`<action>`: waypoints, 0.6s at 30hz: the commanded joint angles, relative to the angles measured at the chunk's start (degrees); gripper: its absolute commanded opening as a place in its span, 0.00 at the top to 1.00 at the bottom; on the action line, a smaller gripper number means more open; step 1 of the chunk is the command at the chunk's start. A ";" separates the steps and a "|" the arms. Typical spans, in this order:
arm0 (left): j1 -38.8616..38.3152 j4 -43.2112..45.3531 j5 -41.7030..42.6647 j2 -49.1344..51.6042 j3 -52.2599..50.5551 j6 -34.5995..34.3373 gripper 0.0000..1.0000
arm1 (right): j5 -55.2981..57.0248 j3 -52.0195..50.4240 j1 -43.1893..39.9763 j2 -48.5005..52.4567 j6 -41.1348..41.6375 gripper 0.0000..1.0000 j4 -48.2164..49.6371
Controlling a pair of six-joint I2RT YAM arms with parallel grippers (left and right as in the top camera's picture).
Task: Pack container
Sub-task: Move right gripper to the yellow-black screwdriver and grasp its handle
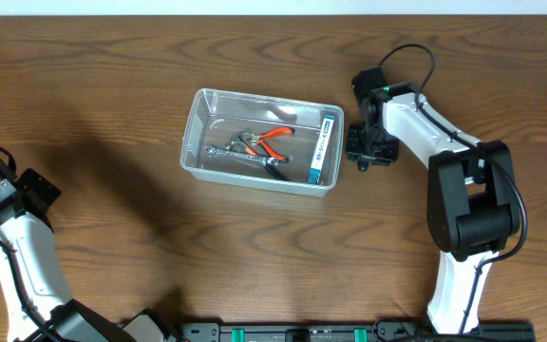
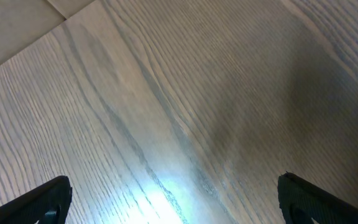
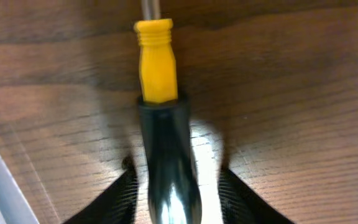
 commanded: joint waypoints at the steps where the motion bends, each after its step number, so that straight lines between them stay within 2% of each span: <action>1: 0.24 0.04 -0.92 0.28 1.75 0.72 0.02 | 0.20 -0.37 -0.57 1.62 0.57 0.63 0.50; 8: 0.24 0.04 -0.92 0.28 1.75 0.72 0.02 | 0.22 -0.37 -0.57 1.62 0.57 0.71 0.61; 11: 0.24 0.04 -0.92 0.28 1.75 0.72 0.02 | 0.22 -0.37 -0.63 1.38 0.57 0.88 0.70; 18: 0.24 0.04 -0.92 0.28 1.75 0.72 0.02 | 0.28 0.04 -2.45 -3.50 -1.14 0.91 1.25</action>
